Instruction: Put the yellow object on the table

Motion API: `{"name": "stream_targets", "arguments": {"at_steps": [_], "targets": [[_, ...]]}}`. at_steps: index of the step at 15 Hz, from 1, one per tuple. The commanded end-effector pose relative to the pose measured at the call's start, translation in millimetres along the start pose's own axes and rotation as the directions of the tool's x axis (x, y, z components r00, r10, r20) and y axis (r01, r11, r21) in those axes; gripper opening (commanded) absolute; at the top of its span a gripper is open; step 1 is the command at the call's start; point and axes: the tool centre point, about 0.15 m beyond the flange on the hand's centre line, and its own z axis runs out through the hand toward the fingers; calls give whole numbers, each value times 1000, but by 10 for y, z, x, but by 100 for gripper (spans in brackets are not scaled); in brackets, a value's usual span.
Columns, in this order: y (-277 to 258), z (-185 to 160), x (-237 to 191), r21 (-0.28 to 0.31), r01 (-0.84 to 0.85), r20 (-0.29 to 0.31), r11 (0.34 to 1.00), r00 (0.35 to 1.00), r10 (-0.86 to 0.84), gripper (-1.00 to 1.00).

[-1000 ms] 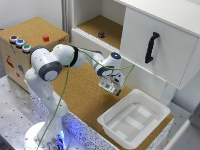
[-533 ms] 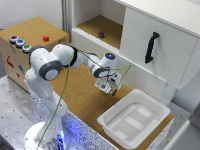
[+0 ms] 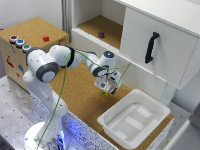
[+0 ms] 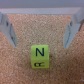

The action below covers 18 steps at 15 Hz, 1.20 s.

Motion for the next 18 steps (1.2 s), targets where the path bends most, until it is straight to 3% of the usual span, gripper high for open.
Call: {"name": "stream_targets", "arguments": {"at_steps": [1,4,9,10,18], "targets": [[174,-296,80,-29,82,-14,996,997,-82,100],[448,-366,-24,10,78,-17,997,997,-78,100],[769,-155,-167,-6,217,34,976,976,-216,100],[785,-101,-179,-2,224,40,974,974,-224,-100],[673,390,-42,16,218,25,976,975,-219,-100]]}}
